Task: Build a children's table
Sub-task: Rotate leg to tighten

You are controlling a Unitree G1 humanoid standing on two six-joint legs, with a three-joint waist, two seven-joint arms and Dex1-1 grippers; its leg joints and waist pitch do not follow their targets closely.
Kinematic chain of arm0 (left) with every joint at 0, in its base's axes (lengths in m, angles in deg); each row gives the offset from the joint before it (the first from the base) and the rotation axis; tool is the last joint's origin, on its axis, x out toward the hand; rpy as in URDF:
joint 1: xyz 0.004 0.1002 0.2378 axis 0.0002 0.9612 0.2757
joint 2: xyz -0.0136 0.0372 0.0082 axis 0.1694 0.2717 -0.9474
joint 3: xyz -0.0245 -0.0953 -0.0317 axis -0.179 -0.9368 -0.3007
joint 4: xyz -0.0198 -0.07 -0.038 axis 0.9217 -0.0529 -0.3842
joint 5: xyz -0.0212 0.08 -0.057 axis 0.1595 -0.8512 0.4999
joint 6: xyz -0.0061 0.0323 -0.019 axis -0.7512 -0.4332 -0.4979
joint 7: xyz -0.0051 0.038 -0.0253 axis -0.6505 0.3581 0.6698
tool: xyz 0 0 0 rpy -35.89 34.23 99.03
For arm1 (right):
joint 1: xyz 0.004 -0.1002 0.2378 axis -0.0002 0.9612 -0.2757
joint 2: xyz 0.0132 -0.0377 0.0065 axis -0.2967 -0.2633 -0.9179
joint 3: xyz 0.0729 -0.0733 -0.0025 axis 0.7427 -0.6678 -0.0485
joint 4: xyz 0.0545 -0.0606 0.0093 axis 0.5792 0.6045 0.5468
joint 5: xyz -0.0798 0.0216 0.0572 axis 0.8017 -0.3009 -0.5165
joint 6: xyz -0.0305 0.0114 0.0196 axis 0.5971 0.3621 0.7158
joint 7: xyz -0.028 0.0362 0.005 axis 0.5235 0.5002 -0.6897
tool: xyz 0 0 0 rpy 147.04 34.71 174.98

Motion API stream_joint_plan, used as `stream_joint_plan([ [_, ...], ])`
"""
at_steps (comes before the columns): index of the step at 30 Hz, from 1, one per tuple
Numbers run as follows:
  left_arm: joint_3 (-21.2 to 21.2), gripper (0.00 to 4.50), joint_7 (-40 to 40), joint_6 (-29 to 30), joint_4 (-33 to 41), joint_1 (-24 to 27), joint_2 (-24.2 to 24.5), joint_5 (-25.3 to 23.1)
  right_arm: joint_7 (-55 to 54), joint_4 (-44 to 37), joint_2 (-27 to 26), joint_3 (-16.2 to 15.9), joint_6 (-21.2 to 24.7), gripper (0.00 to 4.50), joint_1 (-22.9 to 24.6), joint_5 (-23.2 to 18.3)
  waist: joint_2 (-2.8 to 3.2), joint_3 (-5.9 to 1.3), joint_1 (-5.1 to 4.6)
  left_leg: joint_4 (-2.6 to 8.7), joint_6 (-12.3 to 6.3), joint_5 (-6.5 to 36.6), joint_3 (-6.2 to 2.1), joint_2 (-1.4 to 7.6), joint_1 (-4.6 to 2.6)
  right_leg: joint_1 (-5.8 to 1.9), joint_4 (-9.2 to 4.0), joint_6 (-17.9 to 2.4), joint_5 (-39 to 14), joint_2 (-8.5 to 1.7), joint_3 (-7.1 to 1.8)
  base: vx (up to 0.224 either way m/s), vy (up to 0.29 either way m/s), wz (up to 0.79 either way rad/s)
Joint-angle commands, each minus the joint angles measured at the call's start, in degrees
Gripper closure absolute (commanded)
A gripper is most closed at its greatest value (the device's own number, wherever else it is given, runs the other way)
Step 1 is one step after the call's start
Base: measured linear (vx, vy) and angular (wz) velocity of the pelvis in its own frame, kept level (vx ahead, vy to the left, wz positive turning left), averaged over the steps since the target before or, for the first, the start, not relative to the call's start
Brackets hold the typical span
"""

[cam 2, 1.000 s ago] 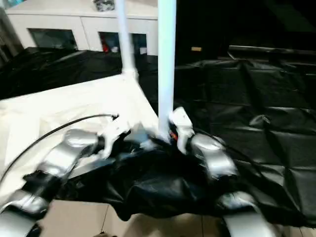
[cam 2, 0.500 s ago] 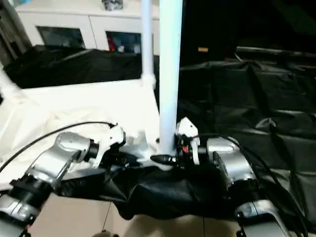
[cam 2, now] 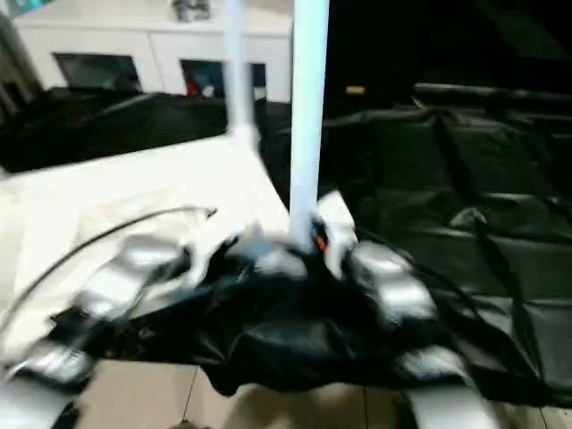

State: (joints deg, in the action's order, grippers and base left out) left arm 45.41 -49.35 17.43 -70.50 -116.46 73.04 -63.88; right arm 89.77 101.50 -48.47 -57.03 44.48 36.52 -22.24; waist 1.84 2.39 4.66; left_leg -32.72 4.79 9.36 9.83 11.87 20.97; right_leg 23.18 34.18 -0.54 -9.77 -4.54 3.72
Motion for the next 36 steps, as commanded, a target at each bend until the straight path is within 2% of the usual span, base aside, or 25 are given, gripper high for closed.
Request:
stream_joint_plan([
  [1, -1.41, 4.5, 2.72, -1.72, 0.57, -2.36, -3.36, 1.74, -2.82, 4.03, -2.82, -1.37, 1.76, 1.74, 0.35, 0.56, -0.43, -3.79, -0.07, 3.28, -1.39, 11.26, 0.06, 0.61, -0.32, -3.01, -3.9, -11.39, -12.1, -2.98, -2.02, 0.0, 0.0, 0.0],
  [2, -1.43, 4.5, 3.23, -2.28, -0.24, -2.81, -4.1, 1.5, -3.17, 4.68, -3.85, -2.24, 0.37, 1.74, -0.09, 1.76, -0.51, -3.94, 0.01, 3.13, -2.22, 9.8, 0.17, 0.54, -0.23, -3.13, -3.59, -12.23, -8.54, -2.89, -1.99, 0.0, 0.0, 0.0],
  [3, -1.43, 4.5, 3.23, -2.28, -0.24, -2.81, -4.1, 1.5, -3.17, 4.68, -3.85, -2.24, 0.37, 1.74, -0.09, 1.76, -0.51, -3.96, 0.09, 3.08, -2.49, 9.54, 0.2, 0.54, -0.22, -3.14, -3.57, -12.48, -7.9, -2.93, -1.98, 0.0, 0.0, 0.0],
  [5, -1.02, 4.5, 1.92, -2.63, 0.21, -2.5, -4.03, 1.67, -1.59, 4.94, -4.38, -2.43, -0.19, 1.18, -0.32, 1.7, -0.69, -3.89, 0.23, 3.05, -3.24, 9.57, 0.29, 0.55, -0.14, -3.25, -3.57, -12.85, -7.37, -2.99, -1.96, 0.0, 0.0, 0.0],
  [8, -0.41, 4.5, -0.32, -3.51, 0.81, -1.91, -3.51, 2.07, 0.31, 5.65, -4.76, -1.81, -0.49, 0.84, -0.92, 0.71, -0.64, -3.72, 0.22, 3.21, -3.35, 11.2, 0.26, 0.66, -0.23, -3.21, -3.84, -12.53, -10.38, -3.12, -1.9, 0.0, 0.0, 0.0],
  [10, 0.08, 4.5, -2.11, -4.17, 1.44, -1.32, -2.74, 2.58, 2.24, 5.59, -4.19, -2.62, -1.84, 0.6, -1.09, 1.27, -0.62, -3.62, 0.13, 3.31, -3.1, 12.02, 0.22, 0.68, -0.19, -3.19, -3.97, -12.14, -11.85, -3.12, -1.91, 0.0, 0.0, 0.0],
  [11, 0.37, 4.5, -3.3, -4.36, 1.97, -0.91, -2.22, 2.86, 3.4, 5.03, -3.66, -3.49, -2.92, 0.6, -0.87, 1.83, -0.71, -3.62, 0.09, 3.34, -3.0, 12.21, 0.19, 0.69, -0.19, -3.19, -4.0, -11.98, -12.21, -3.13, -1.9, 0.0, 0.0, 0.0],
  [12, 1.09, 4.5, -6.09, -4.76, 3.45, 0.12, -0.79, 3.33, 9.24, 2.26, -2.1, -5.2, -4.65, 0.6, 0.35, 1.54, -0.66, -3.59, 0.09, 3.37, -3.03, 12.37, 0.17, 0.75, -0.2, -3.18, -4.03, -12.01, -12.48, -3.21, -1.91, 0.0, 0.0, 0.0],
  [14, 1.39, 4.5, -7.47, -4.88, 4.12, 0.62, -0.1, 3.6, 12.38, 0.81, -1.27, -5.92, -5.43, 0.6, 1.04, 1.19, -0.44, -3.62, 0.18, 3.28, -3.58, 12.25, 0.21, 0.83, -0.15, -3.18, -3.87, -12.17, -11.09, -3.09, -1.99, 0.0, 0.0, 0.0],
  [15, 1.53, 4.5, -8.23, -4.94, 4.49, 0.89, 0.29, 3.74, 14.28, -0.04, -0.79, -6.3, -5.84, 0.6, 1.46, 0.91, -0.56, -3.67, 0.16, 3.27, -3.81, 11.91, 0.24, 0.91, -0.16, -3.21, -3.73, -12.54, -9.95, -3.05, -1.98, 0.0, 0.0, 0.0],
  [17, 1.78, 4.5, -9.77, -5.41, 5.14, 1.37, 1.06, 3.96, 17.53, -1.56, 0.15, -6.77, -5.75, 0.6, 2.14, 0.14, -0.54, -3.57, 0.21, 3.31, -3.98, 12.42, 0.22, 0.91, -0.24, -3.2, -3.83, -12.88, -10.46, -3.02, -1.89, 0.0, 0.0, 0.0],
  [22, 3.14, 4.5, -18.7, -6.01, 9.1, 3.7, 5.22, 5.65, 33.47, -8.21, 5.6, -8.44, -4.34, 0.6, 5.54, -3.45, -0.44, -3.56, 0.53, 3.25, -4.74, 12.82, 0.32, 1.2, -0.15, -3.13, -3.66, -13.21, -10.16, -2.88, -1.93, 0.0, 0.0, 0.0],
  [25, 3.77, 4.5, -20.89, -5.77, 10.36, 4.33, 6.39, 5.98, 38.1, -10.41, 7.59, -9.85, -2.75, 0.6, 6.89, -4.03, -0.44, -3.42, 0.72, 3.37, -4.56, 13.73, 0.29, 1.24, -0.3, -3.04, -3.89, -13.17, -12.3, -2.95, -1.88, 0.0, 0.0, 0.0],
  [27, 3.8, 4.5, -21.63, -5.42, 10.97, 4.65, 6.86, 6.12, 41.04, -12.3, 8.93, -10.91, -1.47, 0.93, 7.93, -4.34, -0.36, -3.39, 0.91, 3.43, -4.18, 14.17, 0.25, 1.26, -0.41, -2.97, -4.05, -12.77, -13.6, -3.0, -1.91, 0.0, 0.0, 0.0],
  [29, 4.1, 4.5, -22.94, -4.85, 11.85, 5.09, 7.64, 6.35, 43.33, -13.82, 10.24, -12.07, -0.64, 0.96, 8.89, -4.11, -0.53, -3.37, 1.04, 3.44, -3.96, 13.87, 0.25, 1.21, -0.3, -2.97, -4.04, -12.41, -14.09, -3.03, -1.97, 0.0, 0.0, 0.0],
  [31, 4.28, 4.5, -23.95, -4.36, 12.63, 5.51, 8.2, 6.64, 44.91, -15.14, 11.08, -12.82, 0.31, 0.96, 9.7, -4.08, -0.39, -3.44, 1.2, 3.41, -3.85, 13.54, 0.21, 1.21, -0.33, -2.95, -3.96, -12.39, -13.96, -3.05, -1.99, 0.0, 0.0, 0.0],
  [32, 4.29, 4.5, -23.99, -4.34, 12.66, 5.53, 8.22, 6.65, 44.94, -15.18, 11.1, -12.83, 0.33, 1.23, 9.72, -4.08, -0.44, -3.47, 1.23, 3.37, -3.87, 13.35, 0.24, 1.18, -0.32, -2.94, -3.96, -12.39, -13.53, -2.98, -1.98, 0.0, 0.0, 0.0],
  [36, 4.36, 4.5, -24.94, -3.8, 13.69, 6.13, 8.47, 6.77, 45.47, -16.93, 11.03, -13.01, 1.46, 1.48, 10.65, -4.39, -0.5, -3.42, 1.18, 3.4, -3.67, 13.63, 0.23, 1.16, -0.33, -2.89, -4.05, -12.45, -14.17, -3.02, -1.95, 0.0, 0.0, 0.0],
])
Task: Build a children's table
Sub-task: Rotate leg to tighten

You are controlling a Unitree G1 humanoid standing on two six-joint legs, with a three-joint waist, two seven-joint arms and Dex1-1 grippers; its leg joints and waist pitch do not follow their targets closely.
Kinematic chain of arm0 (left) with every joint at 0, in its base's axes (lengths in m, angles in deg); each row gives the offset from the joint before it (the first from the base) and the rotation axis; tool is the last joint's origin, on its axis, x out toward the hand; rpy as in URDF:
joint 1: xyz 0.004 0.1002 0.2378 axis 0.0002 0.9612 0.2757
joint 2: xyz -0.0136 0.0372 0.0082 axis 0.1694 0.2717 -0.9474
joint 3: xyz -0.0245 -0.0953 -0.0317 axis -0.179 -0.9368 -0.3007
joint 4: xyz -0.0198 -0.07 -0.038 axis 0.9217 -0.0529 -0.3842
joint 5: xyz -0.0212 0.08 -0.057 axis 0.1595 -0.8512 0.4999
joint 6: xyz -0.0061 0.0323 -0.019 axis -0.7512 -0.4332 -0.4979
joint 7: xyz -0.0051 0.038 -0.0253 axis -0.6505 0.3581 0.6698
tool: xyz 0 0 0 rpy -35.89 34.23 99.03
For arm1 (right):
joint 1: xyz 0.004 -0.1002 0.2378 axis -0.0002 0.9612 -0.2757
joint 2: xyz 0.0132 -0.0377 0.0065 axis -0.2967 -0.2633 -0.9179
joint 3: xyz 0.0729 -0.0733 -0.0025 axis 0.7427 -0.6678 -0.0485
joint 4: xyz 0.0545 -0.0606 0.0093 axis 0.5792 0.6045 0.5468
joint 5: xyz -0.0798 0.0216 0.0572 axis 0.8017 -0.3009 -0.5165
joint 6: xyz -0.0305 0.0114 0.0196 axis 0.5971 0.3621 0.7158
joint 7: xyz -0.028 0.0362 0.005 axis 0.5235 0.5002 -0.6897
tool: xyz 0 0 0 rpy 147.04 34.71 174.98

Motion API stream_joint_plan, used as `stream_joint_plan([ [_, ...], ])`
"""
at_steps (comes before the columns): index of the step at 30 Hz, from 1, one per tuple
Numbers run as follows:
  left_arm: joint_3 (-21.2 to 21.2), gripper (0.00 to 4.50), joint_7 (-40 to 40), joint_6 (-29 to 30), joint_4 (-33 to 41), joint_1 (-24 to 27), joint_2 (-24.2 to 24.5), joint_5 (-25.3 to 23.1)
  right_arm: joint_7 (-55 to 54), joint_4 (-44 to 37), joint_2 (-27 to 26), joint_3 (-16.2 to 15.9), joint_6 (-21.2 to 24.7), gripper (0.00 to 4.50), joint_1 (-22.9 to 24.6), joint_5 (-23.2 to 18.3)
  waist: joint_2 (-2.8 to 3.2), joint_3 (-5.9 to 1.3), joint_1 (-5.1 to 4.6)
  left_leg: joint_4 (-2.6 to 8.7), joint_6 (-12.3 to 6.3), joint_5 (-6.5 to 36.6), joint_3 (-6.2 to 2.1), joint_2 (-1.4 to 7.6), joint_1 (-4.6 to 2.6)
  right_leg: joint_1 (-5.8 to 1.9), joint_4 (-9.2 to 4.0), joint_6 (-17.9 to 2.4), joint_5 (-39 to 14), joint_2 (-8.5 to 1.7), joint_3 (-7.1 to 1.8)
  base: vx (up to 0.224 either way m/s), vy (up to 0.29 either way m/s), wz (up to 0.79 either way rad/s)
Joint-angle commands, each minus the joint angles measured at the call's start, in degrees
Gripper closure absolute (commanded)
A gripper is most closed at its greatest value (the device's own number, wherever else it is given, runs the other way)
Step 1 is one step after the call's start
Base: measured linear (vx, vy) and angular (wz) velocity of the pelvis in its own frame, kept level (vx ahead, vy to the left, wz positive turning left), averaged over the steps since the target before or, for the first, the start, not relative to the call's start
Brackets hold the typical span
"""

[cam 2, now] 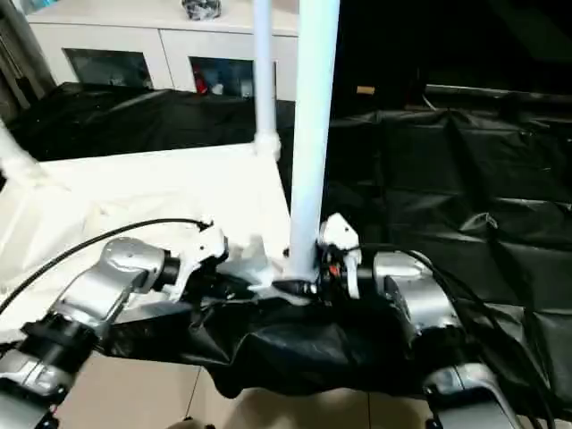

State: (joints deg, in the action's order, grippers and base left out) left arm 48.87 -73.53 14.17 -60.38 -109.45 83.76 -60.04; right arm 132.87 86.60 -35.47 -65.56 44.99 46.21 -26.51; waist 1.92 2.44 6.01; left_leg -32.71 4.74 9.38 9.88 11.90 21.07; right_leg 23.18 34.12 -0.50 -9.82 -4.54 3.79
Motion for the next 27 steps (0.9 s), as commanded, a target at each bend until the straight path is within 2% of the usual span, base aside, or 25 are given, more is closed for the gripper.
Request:
stream_joint_plan([
  [1, 0.9, 4.5, -0.76, -0.54, 3.57, -0.87, -2.24, 2.93, 2.37, -2.03, -1.97, -4.47, 0.95, 1.61, 0.96, -0.12, -0.55, -3.48, -0.13, 3.4, -3.53, 13.63, 0.17, 1.15, -0.47, -2.88, -4.03, -12.41, -14.31, -3.06, -2.04, 0.0, 0.0, 0.0],
  [5, -0.65, 4.5, 5.95, -0.79, 0.65, -2.13, -4.93, 1.09, -7.09, 1.55, -5.21, -2.09, -0.53, 1.73, -0.43, 1.85, -0.58, -3.45, -0.38, 3.45, -2.8, 13.55, 0.1, 1.04, -0.45, -2.81, -4.07, -12.08, -14.55, -3.07, -2.07, 0.0, 0.0, 0.0],
  [8, -1.63, 4.5, 11.33, -0.25, -2.06, -3.61, -6.75, -0.41, -18.84, 6.74, -7.77, -0.04, -1.37, 1.77, -2.62, 4.92, -0.64, -3.34, -1.07, 3.6, -1.41, 14.54, -0.03, 0.72, -0.49, -2.87, -4.45, -10.95, -18.15, -3.16, -1.96, 0.0, 0.0, 0.0],
  [9, -1.63, 4.5, 11.33, -0.25, -2.06, -3.61, -6.75, -0.41, -18.84, 6.74, -7.77, -0.04, -1.37, 1.78, -2.62, 4.92, -0.65, -3.35, -1.27, 3.59, -1.28, 14.55, -0.08, 0.66, -0.4, -2.9, -4.35, -10.78, -18.45, -3.14, -1.95, 0.0, 0.0, 0.0],
  [10, -2.16, 4.5, 13.68, 0.19, -3.17, -4.25, -7.56, -0.96, -23.24, 8.76, -8.61, 0.67, -1.35, 1.78, -3.51, 5.9, -0.61, -3.34, -1.34, 3.64, -1.22, 14.75, -0.12, 0.7, -0.44, -2.89, -4.58, -10.16, -19.33, -3.14, -1.95, 0.0, 0.0, 0.0],
  [12, -4.36, 4.5, 22.15, 1.09, -7.69, -6.88, -10.74, -2.05, -36.79, 15.25, -11.47, 3.24, -1.65, 1.78, -6.41, 7.39, -0.43, -3.39, -1.56, 3.55, -1.13, 14.08, -0.01, 0.64, -0.6, -2.6, -4.48, -10.59, -17.76, -3.03, -2.08, 0.0, 0.0, 0.0],
  [14, -5.13, 4.5, 25.48, 1.07, -9.56, -7.93, -11.88, -2.42, -41.44, 17.58, -12.59, 4.23, -0.98, 1.78, -7.56, 7.48, -0.43, -3.62, -1.64, 3.4, -0.77, 13.51, 0.0, 0.51, -0.69, -2.76, -4.36, -10.97, -16.38, -3.03, -2.02, 0.0, 0.0, 0.0],
  [16, -6.08, 4.5, 28.66, 0.75, -11.93, -9.22, -13.11, -2.94, -46.37, 20.41, -14.42, 5.86, -0.89, 1.78, -9.04, 7.23, -0.38, -3.58, -1.77, 3.41, -1.0, 13.33, -0.01, 0.46, -0.48, -2.85, -4.29, -11.1, -15.64, -2.99, -2.0, 0.0, 0.0, 0.0],
  [17, -6.09, 4.5, 28.72, 0.71, -11.99, -9.26, -13.13, -2.97, -46.37, 20.5, -14.49, 5.91, -0.93, 1.78, -9.1, 7.18, -0.36, -3.73, -1.65, 3.33, -1.32, 12.94, 0.05, 0.51, -0.57, -2.82, -4.27, -11.16, -14.56, -3.01, -2.03, 0.0, 0.0, 0.0],
  [18, -6.16, 4.5, 29.26, 0.06, -12.86, -9.73, -13.38, -3.3, -45.82, 21.73, -15.54, 6.61, -1.58, 1.22, -9.81, 6.43, -0.36, -3.87, -1.58, 3.24, -1.9, 12.22, 0.06, 0.52, -0.42, -2.96, -4.0, -11.64, -12.49, -2.99, -2.04, 0.0, 0.0, 0.0],
  [20, -5.76, 4.5, 27.26, -0.41, -12.08, -9.43, -13.02, -2.96, -42.41, 21.13, -16.04, 7.28, -0.92, 1.22, -10.02, 4.66, -0.36, -3.92, -1.36, 3.15, -2.89, 10.74, 0.1, 0.55, -0.23, -3.16, -3.69, -12.39, -9.19, -2.93, -2.02, 0.0, 0.0, 0.0],
  [21, -5.7, 4.5, 26.87, -0.44, -11.87, -9.3, -12.94, -2.86, -41.73, 21.01, -16.16, 7.45, -0.72, 1.08, -10.05, 4.23, -0.34, -3.9, -1.33, 3.14, -3.21, 10.72, 0.14, 0.56, -0.23, -3.17, -3.67, -12.58, -8.64, -2.9, -2.0, 0.0, 0.0, 0.0],
  [23, -5.18, 4.5, 24.72, -0.71, -10.6, -8.45, -12.32, -2.52, -38.86, 19.87, -15.92, 6.85, -0.99, 0.81, -9.79, 3.96, -0.41, -3.79, -1.19, 3.2, -3.72, 11.51, 0.16, 0.62, -0.29, -3.2, -3.81, -12.79, -9.71, -3.04, -1.93, 0.0, 0.0, 0.0],
  [27, -3.97, 4.5, 20.45, -1.29, -8.39, -6.82, -10.94, -1.79, -32.19, 17.36, -13.92, 3.29, -4.71, 0.71, -8.55, 5.83, -0.45, -3.61, -1.35, 3.37, -3.25, 13.23, 0.09, 0.73, -0.25, -3.17, -4.15, -12.0, -13.21, -3.18, -1.9, 0.0, 0.0, 0.0],
])
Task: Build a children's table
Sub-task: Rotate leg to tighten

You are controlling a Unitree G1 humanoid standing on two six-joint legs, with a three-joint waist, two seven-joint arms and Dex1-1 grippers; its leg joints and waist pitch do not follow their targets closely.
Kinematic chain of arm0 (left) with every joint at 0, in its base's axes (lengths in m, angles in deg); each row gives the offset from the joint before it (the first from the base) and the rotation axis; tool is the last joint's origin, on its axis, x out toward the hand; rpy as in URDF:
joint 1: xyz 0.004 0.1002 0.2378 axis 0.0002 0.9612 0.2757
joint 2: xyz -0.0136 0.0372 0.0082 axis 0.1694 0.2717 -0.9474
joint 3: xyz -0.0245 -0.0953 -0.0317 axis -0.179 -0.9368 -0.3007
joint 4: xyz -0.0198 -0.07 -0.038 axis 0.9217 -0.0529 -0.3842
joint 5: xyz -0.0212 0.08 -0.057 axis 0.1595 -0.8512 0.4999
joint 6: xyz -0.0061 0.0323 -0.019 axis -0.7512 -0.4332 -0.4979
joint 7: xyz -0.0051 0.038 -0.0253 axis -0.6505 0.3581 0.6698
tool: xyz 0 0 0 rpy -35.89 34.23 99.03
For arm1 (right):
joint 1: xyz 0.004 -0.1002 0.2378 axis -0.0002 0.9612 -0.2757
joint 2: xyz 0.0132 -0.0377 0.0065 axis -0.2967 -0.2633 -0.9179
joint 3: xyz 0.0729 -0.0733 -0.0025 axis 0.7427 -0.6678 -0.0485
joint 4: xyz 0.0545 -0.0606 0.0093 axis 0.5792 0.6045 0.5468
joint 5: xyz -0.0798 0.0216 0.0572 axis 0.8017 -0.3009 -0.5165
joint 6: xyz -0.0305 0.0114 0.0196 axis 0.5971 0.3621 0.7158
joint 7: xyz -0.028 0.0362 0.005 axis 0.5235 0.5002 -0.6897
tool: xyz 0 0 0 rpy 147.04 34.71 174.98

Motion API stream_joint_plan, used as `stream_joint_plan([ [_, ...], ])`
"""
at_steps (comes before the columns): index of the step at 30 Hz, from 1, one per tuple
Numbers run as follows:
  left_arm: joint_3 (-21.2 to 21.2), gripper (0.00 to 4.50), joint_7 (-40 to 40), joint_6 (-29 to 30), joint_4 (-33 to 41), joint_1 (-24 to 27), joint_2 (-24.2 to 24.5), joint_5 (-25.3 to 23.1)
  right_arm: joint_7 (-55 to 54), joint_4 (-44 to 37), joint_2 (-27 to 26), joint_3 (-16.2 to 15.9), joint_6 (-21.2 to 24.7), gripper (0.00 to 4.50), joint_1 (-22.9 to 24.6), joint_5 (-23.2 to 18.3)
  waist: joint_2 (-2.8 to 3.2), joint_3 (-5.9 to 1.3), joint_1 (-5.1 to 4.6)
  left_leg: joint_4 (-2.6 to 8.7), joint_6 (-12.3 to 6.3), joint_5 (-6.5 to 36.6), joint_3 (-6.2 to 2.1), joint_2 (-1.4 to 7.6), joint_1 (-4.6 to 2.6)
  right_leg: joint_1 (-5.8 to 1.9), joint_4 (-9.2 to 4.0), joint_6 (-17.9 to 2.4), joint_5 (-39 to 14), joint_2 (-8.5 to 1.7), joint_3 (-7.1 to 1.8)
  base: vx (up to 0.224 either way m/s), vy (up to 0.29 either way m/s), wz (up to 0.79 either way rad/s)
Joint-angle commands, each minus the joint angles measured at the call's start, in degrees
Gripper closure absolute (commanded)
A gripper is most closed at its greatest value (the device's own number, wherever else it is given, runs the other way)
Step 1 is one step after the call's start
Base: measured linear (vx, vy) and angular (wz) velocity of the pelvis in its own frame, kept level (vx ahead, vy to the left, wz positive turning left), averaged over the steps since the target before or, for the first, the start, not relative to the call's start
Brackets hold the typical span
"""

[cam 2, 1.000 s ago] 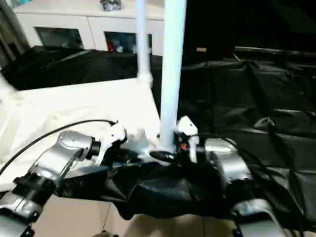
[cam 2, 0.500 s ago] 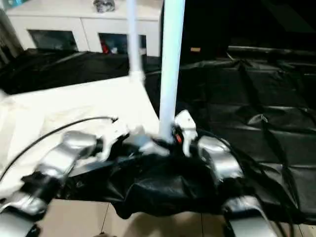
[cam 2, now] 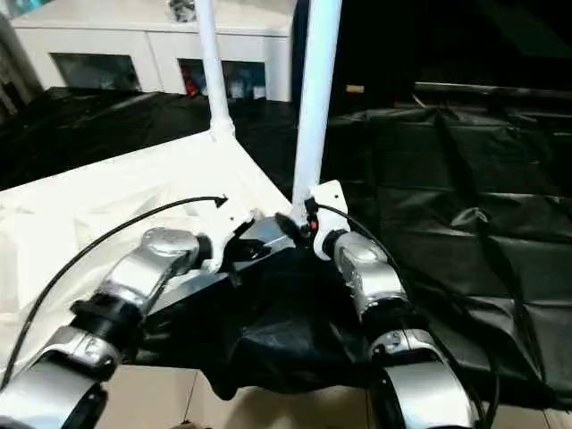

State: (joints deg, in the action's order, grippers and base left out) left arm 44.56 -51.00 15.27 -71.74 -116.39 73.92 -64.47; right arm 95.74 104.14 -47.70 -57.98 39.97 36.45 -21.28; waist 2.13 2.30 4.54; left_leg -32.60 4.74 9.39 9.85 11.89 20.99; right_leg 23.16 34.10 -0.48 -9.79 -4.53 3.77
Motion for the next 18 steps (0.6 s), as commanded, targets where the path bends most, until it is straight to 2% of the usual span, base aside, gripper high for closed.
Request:
stream_joint_plan([
  [1, 0.67, 4.5, -3.02, -2.75, 3.39, 0.42, -0.76, 2.86, 6.65, -0.84, -1.33, -4.71, -0.18, 0.71, 1.55, 0.35, -0.7, -3.47, 0.12, 3.29, -3.22, 13.27, 0.09, 0.79, -0.16, -3.21, -4.08, -11.89, -13.39, -3.23, -1.92, 0.0, 0.0, 0.0],
  [5, 1.93, 4.5, -7.07, -3.73, 5.1, 1.65, 0.86, 3.9, 13.95, -3.65, 0.54, -6.29, -1.74, 0.71, 2.87, -0.89, -0.65, -3.43, 0.06, 3.32, -3.54, 13.59, 0.13, 0.89, -0.24, -3.08, -4.05, -12.48, -13.3, -3.14, -1.94, 0.0, 0.0, 0.0],
  [7, 2.87, 4.5, -11.5, -4.28, 7.11, 3.02, 2.65, 4.91, 21.79, -7.64, 3.11, -8.07, -1.82, 0.71, 4.79, -2.03, -0.64, -3.51, 0.36, 3.23, -3.99, 13.45, 0.14, 1.03, -0.23, -3.15, -3.9, -12.49, -12.44, -3.06, -1.97, 0.0, 0.0, 0.0],
  [10, 3.27, 4.5, -14.23, -4.15, 8.43, 3.91, 3.97, 5.19, 27.81, -10.47, 5.38, -9.5, -1.68, 0.71, 6.26, -2.41, -0.67, -3.45, 0.67, 3.23, -4.66, 13.44, 0.23, 1.12, -0.17, -3.18, -3.85, -12.74, -11.69, -2.94, -1.9, 0.0, 0.0, 0.0],
  [15, 3.57, 4.5, -17.85, -3.76, 10.25, 4.61, 5.56, 5.98, 34.4, -12.98, 8.72, -11.39, -0.8, 0.71, 7.54, -2.31, -0.8, -3.22, 0.69, 3.45, -3.69, 15.27, 0.15, 1.1, -0.37, -2.93, -4.33, -11.96, -16.74, -3.15, -1.97, 0.0, 0.0, 0.0],
  [18, 4.04, 4.5, -20.65, -2.99, 12.1, 5.23, 6.61, 7.02, 37.35, -13.98, 9.98, -12.07, 0.17, 1.02, 8.05, -2.45, -0.79, -3.27, 0.73, 3.41, -3.7, 14.8, 0.13, 1.1, -0.36, -2.89, -4.22, -11.92, -16.31, -3.1, -2.0, 0.0, 0.0, 0.0],
])
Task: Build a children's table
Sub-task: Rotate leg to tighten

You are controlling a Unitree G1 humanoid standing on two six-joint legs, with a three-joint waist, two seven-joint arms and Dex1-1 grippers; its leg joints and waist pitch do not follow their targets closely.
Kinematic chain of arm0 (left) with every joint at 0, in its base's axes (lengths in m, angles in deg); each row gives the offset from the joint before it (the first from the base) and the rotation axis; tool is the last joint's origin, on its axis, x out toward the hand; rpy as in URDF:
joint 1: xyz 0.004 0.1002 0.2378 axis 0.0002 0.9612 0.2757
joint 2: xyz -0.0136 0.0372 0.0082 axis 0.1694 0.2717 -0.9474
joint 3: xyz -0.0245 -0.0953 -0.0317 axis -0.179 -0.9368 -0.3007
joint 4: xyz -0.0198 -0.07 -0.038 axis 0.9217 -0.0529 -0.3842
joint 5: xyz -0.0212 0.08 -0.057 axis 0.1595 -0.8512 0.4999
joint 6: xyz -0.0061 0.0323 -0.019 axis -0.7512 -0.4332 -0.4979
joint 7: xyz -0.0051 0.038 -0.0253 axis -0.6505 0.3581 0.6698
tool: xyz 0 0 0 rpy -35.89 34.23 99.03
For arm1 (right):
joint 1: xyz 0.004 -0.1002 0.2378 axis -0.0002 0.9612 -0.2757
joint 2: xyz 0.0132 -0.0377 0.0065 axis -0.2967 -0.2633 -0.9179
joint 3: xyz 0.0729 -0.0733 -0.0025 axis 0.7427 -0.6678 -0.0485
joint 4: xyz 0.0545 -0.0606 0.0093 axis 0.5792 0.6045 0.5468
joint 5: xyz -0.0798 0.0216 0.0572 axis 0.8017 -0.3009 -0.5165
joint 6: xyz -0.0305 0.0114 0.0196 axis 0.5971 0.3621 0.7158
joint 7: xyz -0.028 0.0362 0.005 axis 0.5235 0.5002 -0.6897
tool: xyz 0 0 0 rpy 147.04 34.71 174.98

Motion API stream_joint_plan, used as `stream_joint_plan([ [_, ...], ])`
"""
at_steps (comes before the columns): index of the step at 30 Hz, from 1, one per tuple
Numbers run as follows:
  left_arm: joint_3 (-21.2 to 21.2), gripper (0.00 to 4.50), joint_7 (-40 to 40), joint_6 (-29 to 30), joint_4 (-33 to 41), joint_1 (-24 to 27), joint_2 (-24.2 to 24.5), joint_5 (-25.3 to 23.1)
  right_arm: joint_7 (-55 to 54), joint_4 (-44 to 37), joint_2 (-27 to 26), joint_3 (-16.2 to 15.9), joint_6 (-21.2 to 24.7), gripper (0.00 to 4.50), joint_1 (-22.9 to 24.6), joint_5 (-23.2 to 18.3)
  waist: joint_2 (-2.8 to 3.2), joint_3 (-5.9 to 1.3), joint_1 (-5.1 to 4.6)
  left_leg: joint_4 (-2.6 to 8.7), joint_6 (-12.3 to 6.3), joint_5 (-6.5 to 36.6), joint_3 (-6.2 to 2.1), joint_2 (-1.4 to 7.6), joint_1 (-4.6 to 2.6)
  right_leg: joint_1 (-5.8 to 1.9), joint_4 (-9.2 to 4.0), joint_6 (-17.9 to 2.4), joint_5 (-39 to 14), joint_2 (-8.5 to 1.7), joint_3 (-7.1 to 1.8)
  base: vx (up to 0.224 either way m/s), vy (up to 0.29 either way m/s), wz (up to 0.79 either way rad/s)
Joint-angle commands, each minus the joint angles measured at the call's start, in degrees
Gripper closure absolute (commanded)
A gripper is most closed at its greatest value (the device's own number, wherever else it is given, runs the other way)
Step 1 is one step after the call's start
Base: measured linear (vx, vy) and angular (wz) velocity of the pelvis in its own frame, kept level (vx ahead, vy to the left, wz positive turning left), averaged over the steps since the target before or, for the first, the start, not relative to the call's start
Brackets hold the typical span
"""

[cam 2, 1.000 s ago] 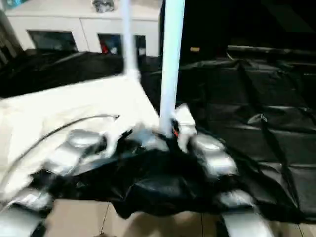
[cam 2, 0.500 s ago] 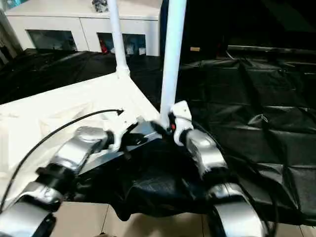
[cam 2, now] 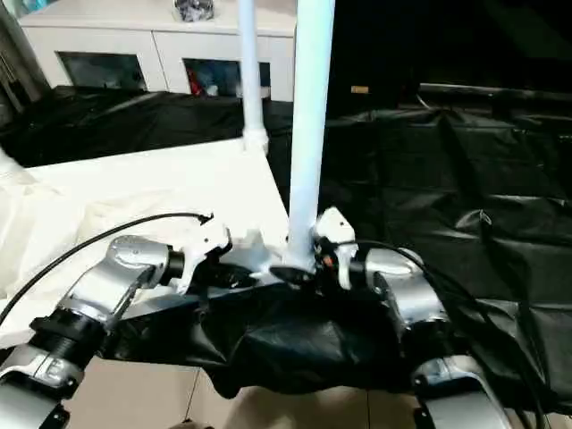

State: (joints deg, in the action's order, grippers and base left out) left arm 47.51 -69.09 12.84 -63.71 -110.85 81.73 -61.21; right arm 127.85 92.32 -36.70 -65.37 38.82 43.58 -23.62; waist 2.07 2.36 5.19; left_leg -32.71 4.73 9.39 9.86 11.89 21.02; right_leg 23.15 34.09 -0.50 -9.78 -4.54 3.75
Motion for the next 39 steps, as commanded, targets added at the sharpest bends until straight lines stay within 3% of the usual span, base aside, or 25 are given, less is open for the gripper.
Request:
stream_joint_plan([
  [1, 1.4, 4.5, -3.81, -0.28, 4.91, 0.01, -0.65, 4.11, 6.36, -3.09, -0.45, -5.01, 1.88, 1.05, 1.28, -0.31, -0.72, -3.4, 0.17, 3.5, -3.94, 13.99, 0.09, 1.16, -0.25, -2.99, -4.04, -12.17, -15.03, -3.06, -1.99, 0.0, 0.0, 0.0],
  [4, 1.73, 4.5, -5.15, 0.16, 5.7, 0.33, -0.15, 4.45, 7.28, -4.16, 0.11, -5.36, 2.59, 1.38, 1.62, -0.47, -0.61, -3.43, 0.18, 3.37, -4.48, 13.08, 0.23, 1.16, -0.29, -2.86, -3.8, -13.17, -12.06, -2.84, -1.97, 0.0, 0.0, 0.0],
  [9, 1.5, 4.5, -4.97, 0.13, 5.72, 0.53, -0.31, 3.85, 5.4, -4.07, -1.04, -4.7, 2.75, 1.72, 1.82, -0.1, -0.67, -3.36, 0.16, 3.45, -3.7, 14.06, 0.16, 1.09, -0.33, -2.9, -4.05, -12.63, -14.61, -3.03, -1.96, 0.0, 0.0, 0.0],
  [14, 0.75, 4.5, -1.7, -0.16, 4.39, -0.11, -1.42, 2.95, 2.07, -3.1, -2.74, -3.55, 3.94, 1.77, 1.77, -0.25, -0.72, -3.28, -0.04, 3.55, -3.22, 14.37, 0.09, 1.02, -0.33, -2.87, -4.15, -12.03, -15.84, -3.02, -1.96, 0.0, 0.0, 0.0],
  [18, -1.3, 4.5, 9.76, 0.47, -1.33, -3.55, -5.12, -0.19, -18.37, 4.7, -8.45, -0.37, 3.48, 1.78, -0.9, 4.15, -0.86, -3.18, -0.71, 3.8, -1.27, 15.75, -0.18, 0.72, -0.43, -2.85, -4.68, -9.96, -21.16, -3.17, -1.84, -0.125, -0.03, -0.01],
  [20, -2.6, 4.5, 15.28, 1.44, -3.87, -5.48, -7.86, -0.88, -30.42, 10.2, -11.34, 1.33, 3.67, 1.78, -3.37, 6.03, -0.62, -2.97, -1.34, 3.8, 0.12, 16.84, -0.19, 0.62, -0.79, -2.36, -4.88, -9.91, -23.0, -3.23, -1.89, -0.25, -0.06, -0.02],
  [21, -2.6, 4.5, 15.28, 1.44, -3.87, -5.48, -7.86, -0.88, -30.42, 10.2, -11.34, 1.33, 3.67, 1.79, -3.37, 6.03, -0.66, -3.04, -1.47, 3.81, 0.27, 17.27, -0.17, 0.49, -0.86, -2.41, -4.97, -9.7, -23.44, -3.14, -1.85, 0.436, 0.112, 0.0],
  [22, -3.16, 4.5, 17.47, 1.97, -4.72, -6.17, -9.04, -0.96, -34.53, 12.06, -12.53, 2.34, 4.13, 1.79, -4.33, 5.97, -0.84, -3.18, -1.48, 3.74, -0.27, 17.36, -0.17, 0.57, -0.79, -2.52, -5.06, -9.52, -22.6, -3.2, -1.9, 0.436, 0.112, 0.0],
  [26, -4.14, 4.5, 24.2, 1.46, -7.81, -8.22, -12.63, -1.75, -45.88, 16.7, -16.73, 6.11, 5.65, 1.79, -7.2, 4.46, -0.63, -3.38, -1.68, 3.68, -1.04, 15.13, -0.1, 0.62, -0.54, -2.53, -4.59, -10.48, -17.53, -3.0, -2.04, 0.0, 0.0, 0.0],
  [28, -3.63, 4.5, 24.12, 0.06, -8.45, -8.51, -13.24, -2.24, -46.43, 17.77, -17.65, 6.24, 3.99, 1.79, -7.83, 4.95, -0.71, -3.51, -1.5, 3.55, -1.37, 14.45, 0.01, 0.57, -0.55, -2.65, -4.47, -10.9, -15.92, -3.05, -1.99, 0.0, 0.0, 0.0],
  [30, -3.34, 4.5, 23.33, -0.69, -8.7, -8.48, -13.34, -2.33, -46.05, 18.71, -18.19, 6.92, 3.3, 1.1, -8.4, 4.45, -0.63, -3.68, -1.42, 3.44, -2.16, 13.07, 0.03, 0.63, -0.26, -2.87, -4.09, -11.67, -12.47, -3.05, -1.99, 0.0, 0.0, 0.0],
  [31, -3.24, 4.5, 22.96, -0.96, -8.72, -8.41, -13.34, -2.32, -45.58, 18.93, -18.4, 7.26, 3.13, 1.1, -8.58, 4.07, -0.66, -3.62, -1.49, 3.47, -2.36, 12.98, 0.03, 0.61, -0.2, -2.92, -4.03, -11.92, -11.97, -3.01, -1.98, 0.0, 0.0, 0.0],
  [36, -1.74, 4.5, 16.78, -2.12, -5.68, -6.23, -11.03, -0.86, -39.83, 16.58, -16.84, 5.56, 0.67, 0.63, -8.24, 4.52, -0.71, -3.38, -1.47, 3.63, -2.58, 15.27, 0.03, 0.67, -0.31, -2.92, -4.45, -11.44, -15.73, -3.2, -1.92, 0.0, 0.0, 0.0],
  [39, -1.29, 4.5, 13.94, -2.93, -4.51, -5.18, -9.71, -0.43, -34.71, 14.69, -15.07, 4.31, -0.96, 0.63, -7.58, 4.47, -0.8, -3.42, -1.54, 3.6, -2.87, 14.86, 0.02, 0.79, -0.18, -2.98, -4.36, -11.37, -15.23, -3.23, -2.0, 0.0, 0.0, 0.0],
])
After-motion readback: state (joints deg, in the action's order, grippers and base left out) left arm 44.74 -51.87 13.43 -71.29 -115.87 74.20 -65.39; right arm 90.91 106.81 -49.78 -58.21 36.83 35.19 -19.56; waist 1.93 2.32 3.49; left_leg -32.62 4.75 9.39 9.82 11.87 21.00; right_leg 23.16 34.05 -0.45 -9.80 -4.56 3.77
